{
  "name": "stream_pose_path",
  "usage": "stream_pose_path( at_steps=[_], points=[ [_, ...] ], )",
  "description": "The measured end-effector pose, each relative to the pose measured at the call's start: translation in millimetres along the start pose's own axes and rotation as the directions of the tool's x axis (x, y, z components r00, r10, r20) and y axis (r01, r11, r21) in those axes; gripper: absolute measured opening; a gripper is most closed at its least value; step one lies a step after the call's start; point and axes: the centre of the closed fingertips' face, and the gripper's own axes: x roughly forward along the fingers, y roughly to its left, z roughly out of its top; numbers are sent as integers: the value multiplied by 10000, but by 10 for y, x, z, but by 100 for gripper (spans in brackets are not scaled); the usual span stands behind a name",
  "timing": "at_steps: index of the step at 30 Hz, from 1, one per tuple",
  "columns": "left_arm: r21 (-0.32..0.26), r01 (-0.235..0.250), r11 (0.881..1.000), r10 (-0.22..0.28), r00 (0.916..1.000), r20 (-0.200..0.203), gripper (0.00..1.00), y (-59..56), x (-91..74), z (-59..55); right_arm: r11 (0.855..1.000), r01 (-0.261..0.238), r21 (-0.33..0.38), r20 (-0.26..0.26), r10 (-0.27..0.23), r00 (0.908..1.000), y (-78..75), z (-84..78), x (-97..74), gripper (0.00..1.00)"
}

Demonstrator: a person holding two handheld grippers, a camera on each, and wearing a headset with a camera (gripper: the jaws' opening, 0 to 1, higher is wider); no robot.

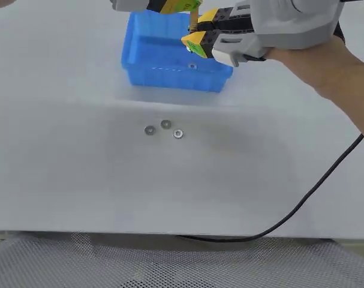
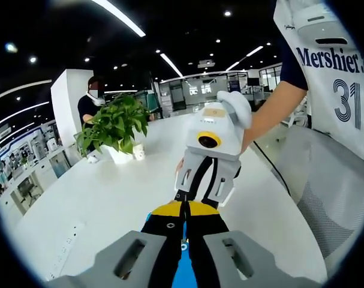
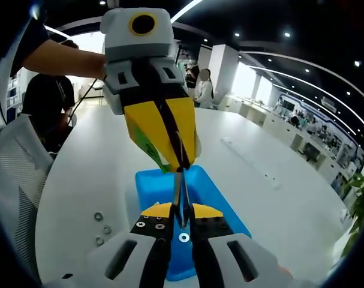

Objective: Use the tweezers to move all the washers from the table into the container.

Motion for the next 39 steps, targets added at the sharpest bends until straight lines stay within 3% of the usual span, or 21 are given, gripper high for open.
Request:
stream_pose_path(
  at_steps=[5,11,16,19,22,30,39],
  points=[
    [-116,102,9999,-104,9998,-139,3,-40,25,-60,9991,142,408,292,-154,9995,0,55,-24,21],
    [-154,82,9998,-84,9999,-111,3,-75,25,-56,9991,22,430,234,-32,9997,80,68,-65,18],
    [20,176,9998,-176,9998,-53,3,-204,-79,84,9992,-70,385,575,48,9983,155,186,-119,16],
    [180,242,9995,-242,9997,14,3,-325,-188,191,9993,-254,286,866,228,9960,294,299,-186,14],
    [147,304,9994,-304,9995,26,3,-429,-233,198,9986,-479,203,941,458,9945,431,321,-217,13],
    [-411,644,9971,-653,9976,-217,3,-792,-181,-2,9916,-1233,393,318,1221,9920,847,26,-297,13],
    [-856,732,9936,-751,9970,-198,3,-1020,-128,-94,9868,-1506,600,-51,1512,9885,1035,-134,-389,13]
  ],
)
